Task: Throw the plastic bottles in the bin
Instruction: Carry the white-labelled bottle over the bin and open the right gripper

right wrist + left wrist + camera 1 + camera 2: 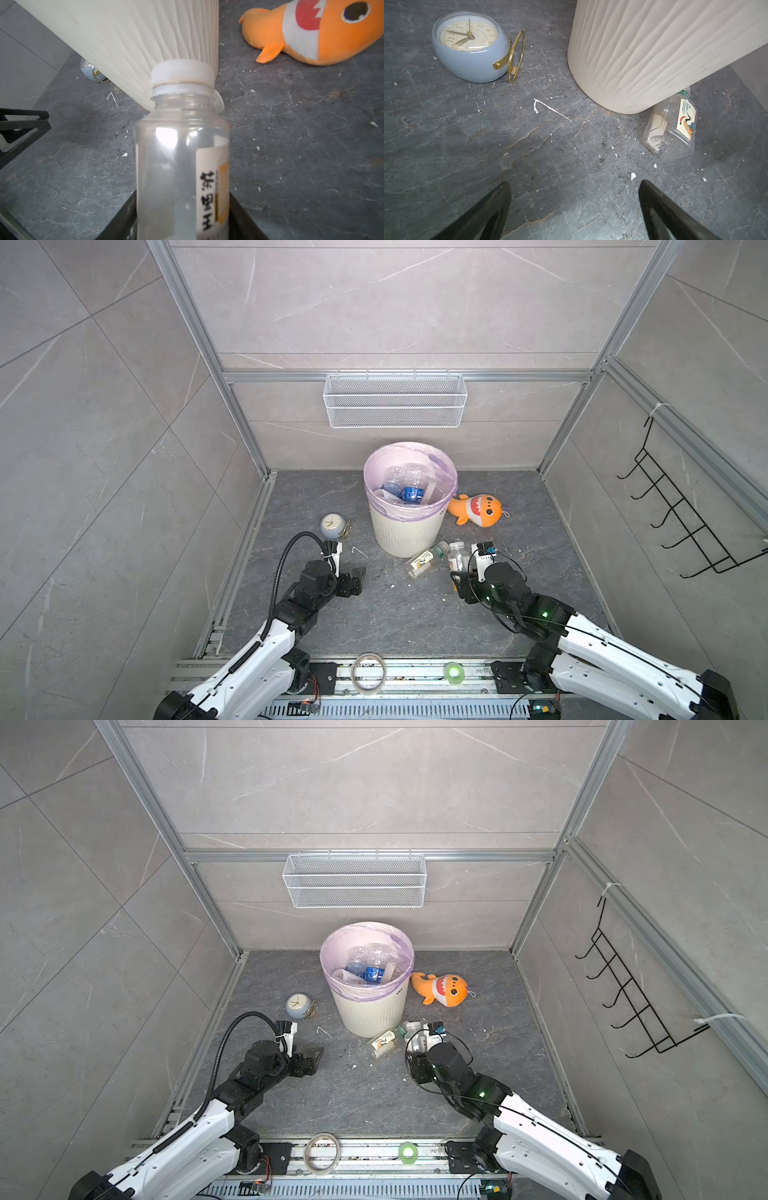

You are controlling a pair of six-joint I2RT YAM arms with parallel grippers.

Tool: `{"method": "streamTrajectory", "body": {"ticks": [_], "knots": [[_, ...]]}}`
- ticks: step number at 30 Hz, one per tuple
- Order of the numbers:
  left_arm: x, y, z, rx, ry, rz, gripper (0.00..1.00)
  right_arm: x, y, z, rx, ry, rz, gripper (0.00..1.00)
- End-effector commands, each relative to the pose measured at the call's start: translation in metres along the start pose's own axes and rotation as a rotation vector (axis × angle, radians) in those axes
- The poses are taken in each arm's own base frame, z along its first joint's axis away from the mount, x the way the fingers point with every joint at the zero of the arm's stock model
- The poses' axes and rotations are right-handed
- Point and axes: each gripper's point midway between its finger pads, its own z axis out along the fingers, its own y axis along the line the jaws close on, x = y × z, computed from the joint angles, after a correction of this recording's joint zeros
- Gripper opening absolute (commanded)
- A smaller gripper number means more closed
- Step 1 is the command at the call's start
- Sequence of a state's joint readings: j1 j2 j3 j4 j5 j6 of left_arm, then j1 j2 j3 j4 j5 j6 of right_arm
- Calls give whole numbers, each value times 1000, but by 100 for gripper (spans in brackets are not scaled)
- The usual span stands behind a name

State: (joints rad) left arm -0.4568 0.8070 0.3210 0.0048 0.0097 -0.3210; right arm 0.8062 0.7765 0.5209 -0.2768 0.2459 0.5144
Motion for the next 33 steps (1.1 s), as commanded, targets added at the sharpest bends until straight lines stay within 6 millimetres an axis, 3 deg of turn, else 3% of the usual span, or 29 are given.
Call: {"method": "streamTrajectory", "body": {"ticks": [1,6,8,11,14,16,19,20,25,33], "knots": [[-17,-10,-2,33,-49,24,97,-35,10,-21,-11,-83,-18,57],[-17,-9,-2,33,-49,24,97,-96,36,-57,-79,-199,-13,57],[-17,-10,-2,35,-49,26,97,-133,52,-73,-95,-249,-27,57],[-17,-10,-2,37,-49,26,97,-189,80,-80,-101,-303,-53,58],[-17,-11,-2,39,-50,27,98,-246,107,-62,-62,-338,-93,63],[-18,-11,-3,40,-52,27,98,-280,117,-37,-21,-346,-99,73],[-17,-11,-3,40,-51,28,98,-317,111,3,83,-294,-72,99],[-16,-11,-3,43,-49,29,98,-326,107,7,126,-302,-65,99],[-17,-11,-5,44,-56,29,98,-344,101,-8,141,-387,-41,99],[-17,-11,-3,45,-52,28,98,-318,84,-45,120,-398,-58,99]]}}
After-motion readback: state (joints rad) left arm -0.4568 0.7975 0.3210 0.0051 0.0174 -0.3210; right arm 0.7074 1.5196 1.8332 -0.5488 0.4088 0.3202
